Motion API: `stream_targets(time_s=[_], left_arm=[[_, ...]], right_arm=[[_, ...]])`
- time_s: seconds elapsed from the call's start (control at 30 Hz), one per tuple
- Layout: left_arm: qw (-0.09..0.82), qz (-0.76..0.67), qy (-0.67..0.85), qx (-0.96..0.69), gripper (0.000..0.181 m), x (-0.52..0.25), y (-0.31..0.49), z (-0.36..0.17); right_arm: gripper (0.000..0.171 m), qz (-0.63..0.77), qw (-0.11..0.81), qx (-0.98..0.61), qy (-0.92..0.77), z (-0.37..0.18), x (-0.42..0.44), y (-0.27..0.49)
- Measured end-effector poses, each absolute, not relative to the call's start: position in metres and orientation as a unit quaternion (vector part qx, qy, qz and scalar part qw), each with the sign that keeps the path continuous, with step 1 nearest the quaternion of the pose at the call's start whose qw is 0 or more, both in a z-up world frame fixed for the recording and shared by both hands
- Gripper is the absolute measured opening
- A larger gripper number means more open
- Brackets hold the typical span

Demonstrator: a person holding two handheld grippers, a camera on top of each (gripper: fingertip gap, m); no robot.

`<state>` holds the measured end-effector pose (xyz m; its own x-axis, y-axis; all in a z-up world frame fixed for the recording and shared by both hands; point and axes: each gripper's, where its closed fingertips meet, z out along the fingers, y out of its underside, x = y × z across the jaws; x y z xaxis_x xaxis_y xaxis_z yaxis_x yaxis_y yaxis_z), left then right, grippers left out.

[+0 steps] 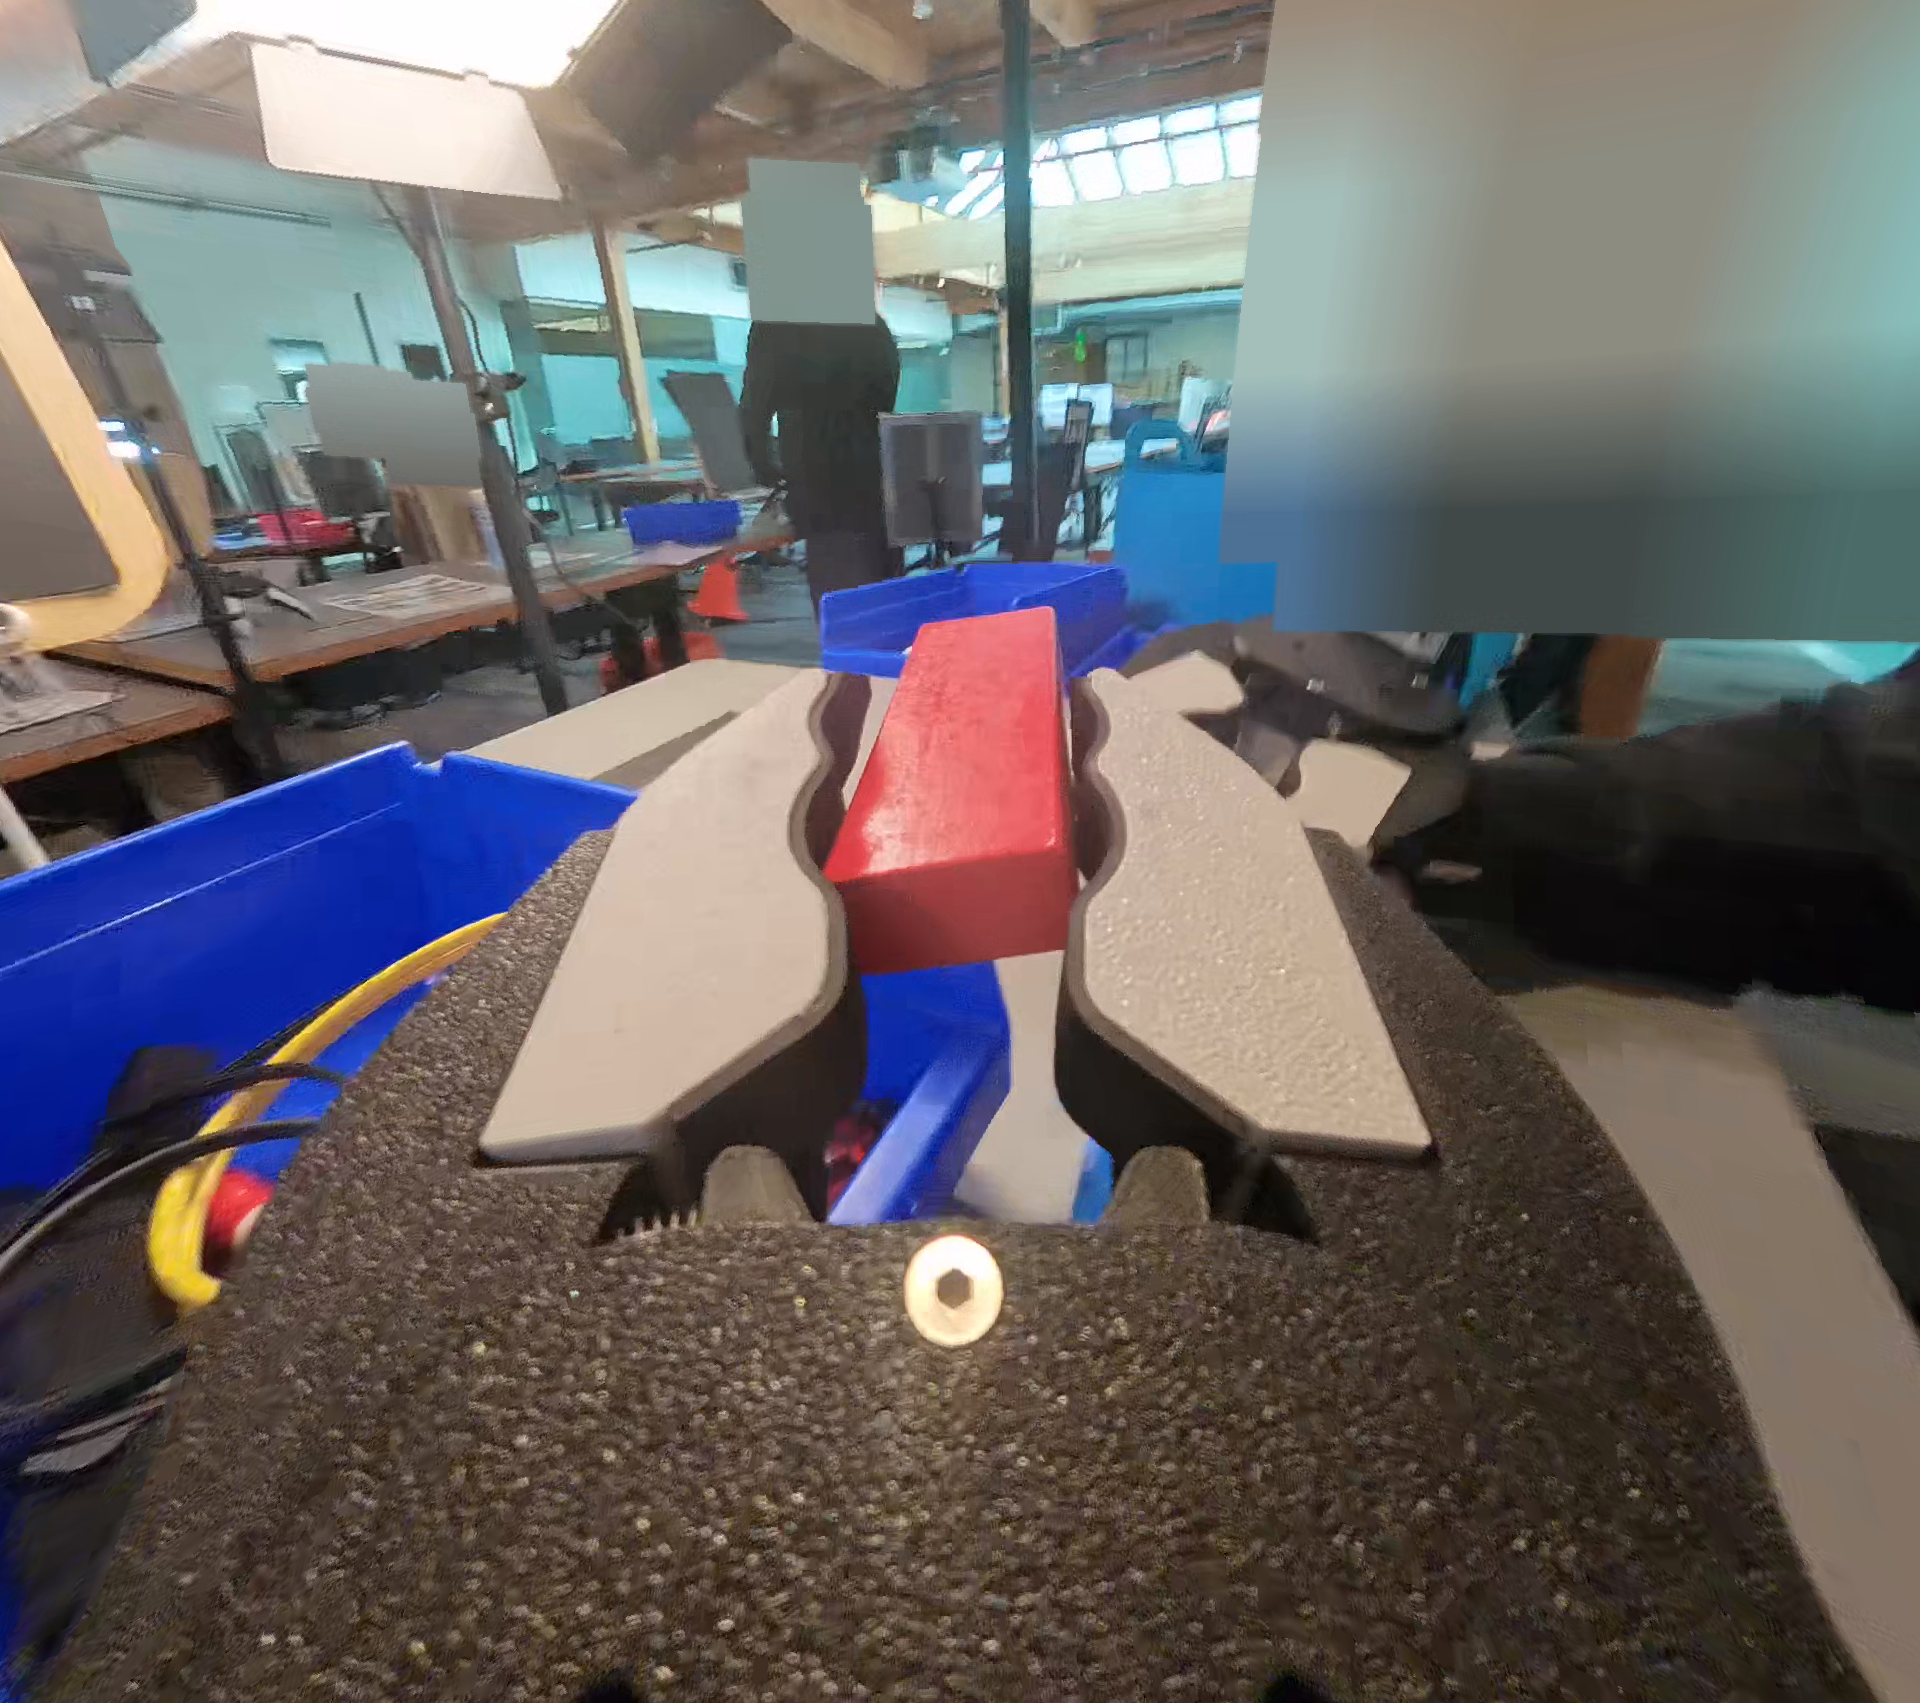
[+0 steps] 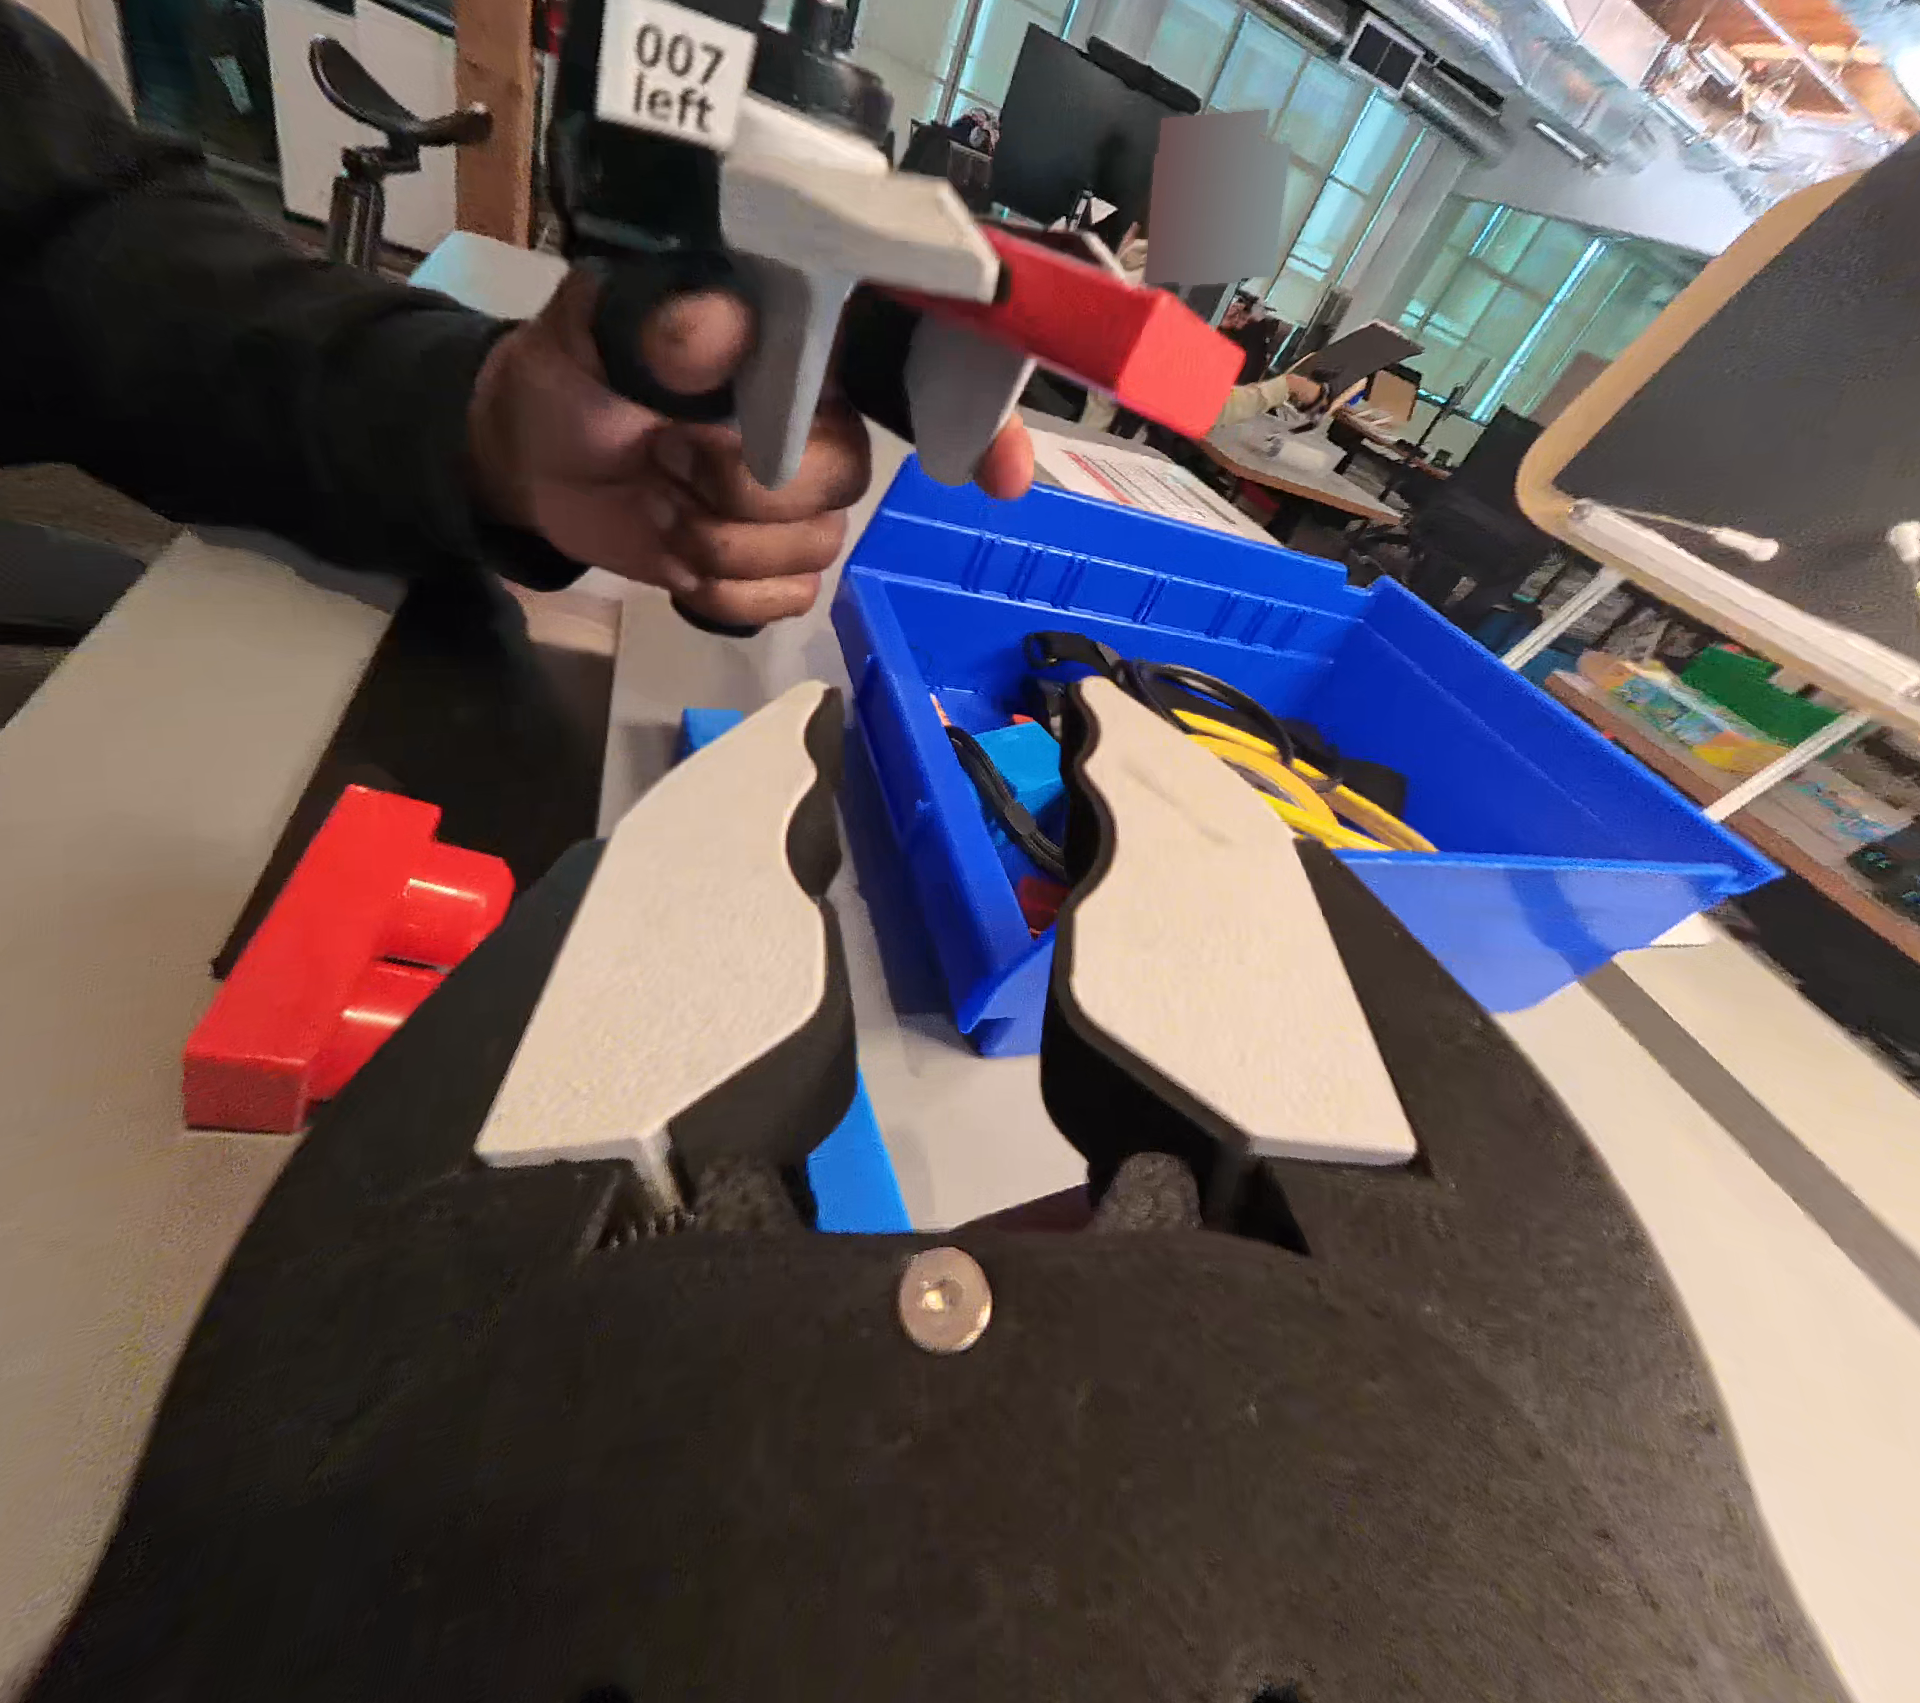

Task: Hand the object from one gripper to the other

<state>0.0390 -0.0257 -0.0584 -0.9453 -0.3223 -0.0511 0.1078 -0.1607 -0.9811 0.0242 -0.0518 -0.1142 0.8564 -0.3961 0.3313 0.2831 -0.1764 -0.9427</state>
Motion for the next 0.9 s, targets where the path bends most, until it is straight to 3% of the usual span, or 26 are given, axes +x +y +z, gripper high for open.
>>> stream_targets(time_s=[0.13, 0.47, 0.9], left_arm=[[0.089, -0.755, 0.646, -0.066, 0.041, 0.034, -0.032, -0.072], [0.090, -0.738, 0.669, -0.030, 0.041, 0.031, -0.030, -0.085], [0.061, -0.725, 0.679, 0.097, 0.041, -0.013, -0.035, -0.095]], right_arm=[[0.042, -0.208, 0.678, -0.701, 0.076, -0.108, 0.030, -0.051], [0.049, -0.198, 0.681, -0.701, 0.076, -0.124, 0.027, -0.042], [0.050, -0.171, 0.721, -0.671, 0.028, -0.103, -0.005, -0.043]])
